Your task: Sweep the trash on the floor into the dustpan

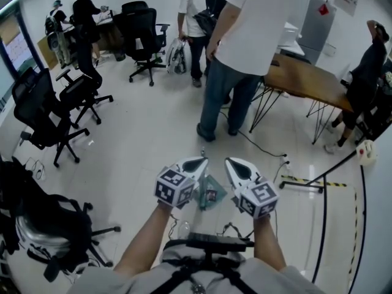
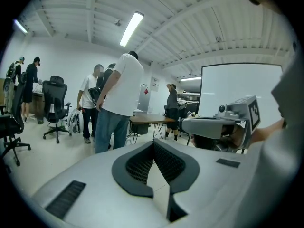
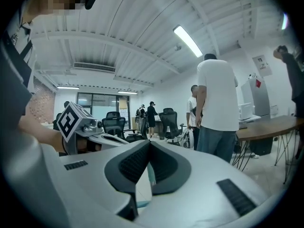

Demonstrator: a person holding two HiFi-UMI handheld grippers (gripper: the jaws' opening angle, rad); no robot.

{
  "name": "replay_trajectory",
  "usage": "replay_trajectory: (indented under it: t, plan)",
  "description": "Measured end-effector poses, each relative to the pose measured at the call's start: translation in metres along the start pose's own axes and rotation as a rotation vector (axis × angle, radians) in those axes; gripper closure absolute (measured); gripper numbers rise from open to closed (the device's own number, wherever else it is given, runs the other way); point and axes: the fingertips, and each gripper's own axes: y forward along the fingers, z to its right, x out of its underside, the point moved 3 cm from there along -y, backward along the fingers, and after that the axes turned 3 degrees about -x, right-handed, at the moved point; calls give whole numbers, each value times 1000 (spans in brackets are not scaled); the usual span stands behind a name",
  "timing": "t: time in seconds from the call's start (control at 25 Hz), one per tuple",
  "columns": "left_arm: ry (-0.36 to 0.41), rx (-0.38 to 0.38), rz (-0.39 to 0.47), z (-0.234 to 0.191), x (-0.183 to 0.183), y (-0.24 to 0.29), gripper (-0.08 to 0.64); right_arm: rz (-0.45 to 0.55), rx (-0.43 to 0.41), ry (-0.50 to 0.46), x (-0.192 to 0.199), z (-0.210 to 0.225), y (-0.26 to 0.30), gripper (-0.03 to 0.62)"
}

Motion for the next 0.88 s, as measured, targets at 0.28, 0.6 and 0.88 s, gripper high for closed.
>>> replay_trajectory:
  t: [0.28,0.6,0.88]
  plan:
    - [14,18,13,3,-7,0,560,4,8,-4,-8,-1,-1,592]
    - [19,13,22,4,-11,-3,560,18,17,-5,-11,1,-3,592]
    - [42,15,41,7,-16,-4,560,34,20,-4,-13,0,-4,592]
